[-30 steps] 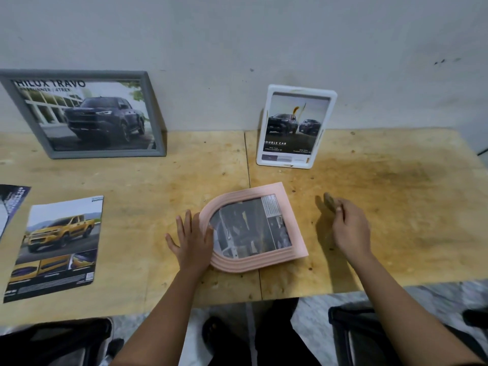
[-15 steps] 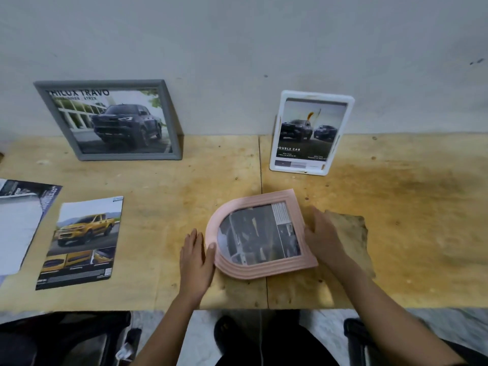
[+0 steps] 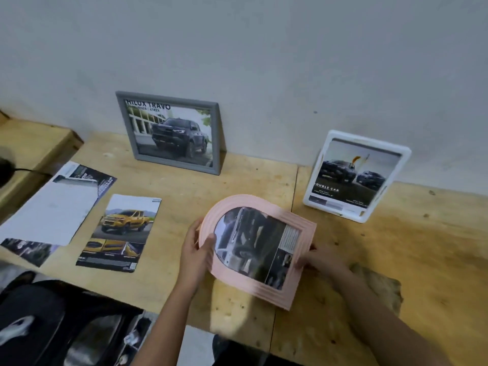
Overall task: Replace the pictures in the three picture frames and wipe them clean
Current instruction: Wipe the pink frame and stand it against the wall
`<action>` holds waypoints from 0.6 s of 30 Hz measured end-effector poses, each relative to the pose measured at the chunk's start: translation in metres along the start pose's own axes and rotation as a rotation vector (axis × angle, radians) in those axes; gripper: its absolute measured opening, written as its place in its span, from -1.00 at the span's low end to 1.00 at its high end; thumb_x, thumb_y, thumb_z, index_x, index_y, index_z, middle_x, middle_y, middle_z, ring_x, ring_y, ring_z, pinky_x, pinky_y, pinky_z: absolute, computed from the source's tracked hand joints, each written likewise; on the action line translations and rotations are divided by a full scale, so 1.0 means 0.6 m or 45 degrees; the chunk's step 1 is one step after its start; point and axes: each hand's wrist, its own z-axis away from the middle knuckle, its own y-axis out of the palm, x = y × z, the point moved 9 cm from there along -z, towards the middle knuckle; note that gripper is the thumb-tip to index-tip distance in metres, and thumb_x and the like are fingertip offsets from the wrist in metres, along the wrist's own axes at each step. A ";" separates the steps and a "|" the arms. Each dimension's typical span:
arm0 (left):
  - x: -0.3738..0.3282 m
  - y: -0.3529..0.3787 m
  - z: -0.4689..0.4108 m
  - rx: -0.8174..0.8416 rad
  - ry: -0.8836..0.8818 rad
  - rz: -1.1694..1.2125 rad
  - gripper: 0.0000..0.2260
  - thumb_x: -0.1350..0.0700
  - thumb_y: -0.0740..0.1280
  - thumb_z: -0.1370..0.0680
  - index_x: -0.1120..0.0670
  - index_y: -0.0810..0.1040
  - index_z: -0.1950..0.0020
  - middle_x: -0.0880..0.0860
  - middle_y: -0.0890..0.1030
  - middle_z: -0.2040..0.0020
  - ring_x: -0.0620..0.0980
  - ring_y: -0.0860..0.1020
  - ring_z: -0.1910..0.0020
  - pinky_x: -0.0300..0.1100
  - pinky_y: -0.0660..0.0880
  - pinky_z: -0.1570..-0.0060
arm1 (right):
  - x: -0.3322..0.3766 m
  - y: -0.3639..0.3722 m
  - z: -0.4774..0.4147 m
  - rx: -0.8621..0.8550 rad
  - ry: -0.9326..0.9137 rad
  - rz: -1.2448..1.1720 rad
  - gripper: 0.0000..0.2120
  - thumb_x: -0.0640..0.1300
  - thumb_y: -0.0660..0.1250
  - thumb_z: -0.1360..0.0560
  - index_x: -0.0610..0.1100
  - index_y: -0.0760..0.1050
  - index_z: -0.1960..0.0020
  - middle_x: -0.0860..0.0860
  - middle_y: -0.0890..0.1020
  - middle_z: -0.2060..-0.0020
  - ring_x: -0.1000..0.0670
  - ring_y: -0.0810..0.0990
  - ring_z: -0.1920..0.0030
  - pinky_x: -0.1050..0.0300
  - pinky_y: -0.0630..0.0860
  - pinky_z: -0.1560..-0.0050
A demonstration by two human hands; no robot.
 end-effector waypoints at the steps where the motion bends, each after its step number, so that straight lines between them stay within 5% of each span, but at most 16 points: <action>1: -0.029 -0.009 -0.021 -0.020 0.026 0.013 -0.66 0.25 0.33 -0.51 0.07 0.41 -0.27 0.00 0.58 -0.03 -0.05 0.58 0.04 -0.34 0.57 0.23 | 0.007 0.013 -0.007 0.048 -0.025 -0.103 -0.61 -0.28 0.43 -0.34 -0.11 0.43 -0.11 -0.05 0.60 0.00 -0.02 0.59 0.01 0.04 0.56 -0.05; 5: -0.163 0.011 -0.126 0.078 0.228 -0.102 -0.73 0.27 0.38 -0.47 0.15 0.48 -0.15 0.06 0.59 0.04 -0.02 0.58 0.13 -0.36 0.55 0.30 | 0.056 0.068 -0.040 0.088 -0.010 -0.536 -0.72 -0.25 0.36 -0.46 -0.18 0.46 -0.16 -0.17 0.63 -0.03 -0.11 0.64 0.00 0.17 0.62 0.19; 10: -0.312 0.109 -0.248 0.240 0.698 -0.486 -0.71 0.22 0.36 -0.50 0.12 0.49 -0.22 -0.01 0.50 -0.03 -0.15 0.47 0.06 -0.50 0.37 0.10 | 0.132 0.114 -0.120 -0.026 -0.018 -0.873 -0.70 -0.17 0.30 -0.53 -0.22 0.45 -0.24 -0.20 0.59 -0.11 -0.16 0.57 -0.12 -0.08 0.51 -0.19; 15: -0.363 0.213 -0.322 0.336 1.037 -0.783 -0.67 0.12 0.25 -0.56 0.07 0.43 -0.33 -0.01 0.32 -0.10 -0.15 0.22 -0.08 -0.32 0.20 -0.14 | 0.185 0.121 -0.174 -0.256 -0.023 -1.190 -0.81 -0.30 0.20 -0.55 -0.12 0.45 -0.12 -0.11 0.55 0.00 -0.08 0.53 -0.03 0.02 0.51 -0.11; 18: -0.378 0.247 -0.323 0.363 1.255 -0.786 -0.71 0.21 0.27 -0.54 0.18 0.47 -0.26 0.07 0.36 -0.06 -0.04 0.29 -0.06 -0.18 0.34 -0.13 | 0.204 0.110 -0.191 -0.369 -0.054 -1.280 -0.76 -0.29 0.19 -0.55 -0.09 0.41 -0.17 -0.10 0.54 -0.05 -0.10 0.50 -0.12 -0.05 0.44 -0.25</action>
